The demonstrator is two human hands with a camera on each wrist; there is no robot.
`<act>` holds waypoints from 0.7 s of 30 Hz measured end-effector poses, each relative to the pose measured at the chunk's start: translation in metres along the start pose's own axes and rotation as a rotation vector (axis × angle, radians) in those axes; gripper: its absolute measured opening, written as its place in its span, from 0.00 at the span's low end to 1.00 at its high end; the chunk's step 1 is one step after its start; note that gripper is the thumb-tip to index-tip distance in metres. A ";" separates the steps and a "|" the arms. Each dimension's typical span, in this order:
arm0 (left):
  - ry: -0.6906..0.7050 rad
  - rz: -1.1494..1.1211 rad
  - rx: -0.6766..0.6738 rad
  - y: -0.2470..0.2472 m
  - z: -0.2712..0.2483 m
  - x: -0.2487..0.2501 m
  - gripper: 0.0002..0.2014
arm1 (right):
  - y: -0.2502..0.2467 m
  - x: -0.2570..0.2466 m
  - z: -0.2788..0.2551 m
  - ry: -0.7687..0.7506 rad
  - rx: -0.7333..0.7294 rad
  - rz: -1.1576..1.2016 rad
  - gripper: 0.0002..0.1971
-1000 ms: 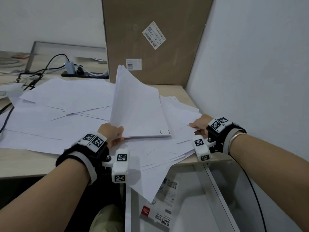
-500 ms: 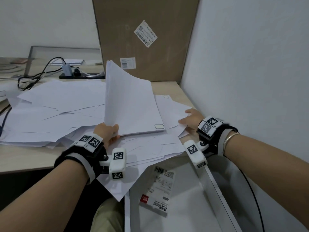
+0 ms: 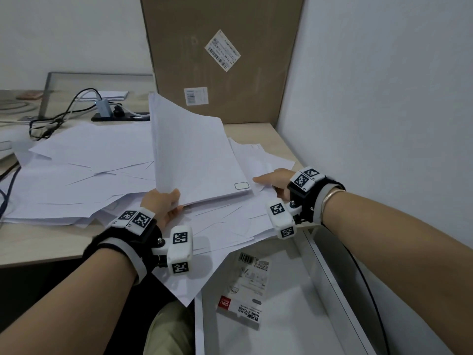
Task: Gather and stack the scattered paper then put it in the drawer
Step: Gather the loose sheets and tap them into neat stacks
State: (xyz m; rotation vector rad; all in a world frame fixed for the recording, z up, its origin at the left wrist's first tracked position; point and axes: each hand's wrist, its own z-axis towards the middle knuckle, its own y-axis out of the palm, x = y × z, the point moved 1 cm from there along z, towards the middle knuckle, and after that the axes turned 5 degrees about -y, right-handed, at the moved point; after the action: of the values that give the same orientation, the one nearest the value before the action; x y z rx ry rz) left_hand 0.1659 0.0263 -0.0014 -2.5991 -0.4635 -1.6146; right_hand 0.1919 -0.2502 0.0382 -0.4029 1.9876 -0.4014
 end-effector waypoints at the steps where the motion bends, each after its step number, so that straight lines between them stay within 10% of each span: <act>1: -0.006 -0.013 -0.006 0.000 -0.001 0.001 0.09 | 0.004 -0.002 -0.001 -0.003 0.012 -0.033 0.27; 6: 0.077 -0.048 -0.010 0.001 -0.013 0.015 0.09 | 0.000 -0.015 -0.007 -0.115 0.201 -0.247 0.28; 13: 0.239 -0.073 0.050 -0.005 -0.036 0.062 0.07 | -0.036 -0.027 -0.023 -0.342 0.632 0.206 0.14; 21: 0.208 -0.185 0.073 -0.009 -0.045 0.065 0.12 | -0.043 -0.031 -0.043 -0.295 0.762 0.352 0.13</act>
State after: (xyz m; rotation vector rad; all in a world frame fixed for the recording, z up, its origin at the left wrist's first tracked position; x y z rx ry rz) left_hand 0.1511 0.0413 0.0753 -2.3630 -0.7508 -1.8597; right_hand 0.1705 -0.2699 0.0998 0.3475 1.4420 -0.7758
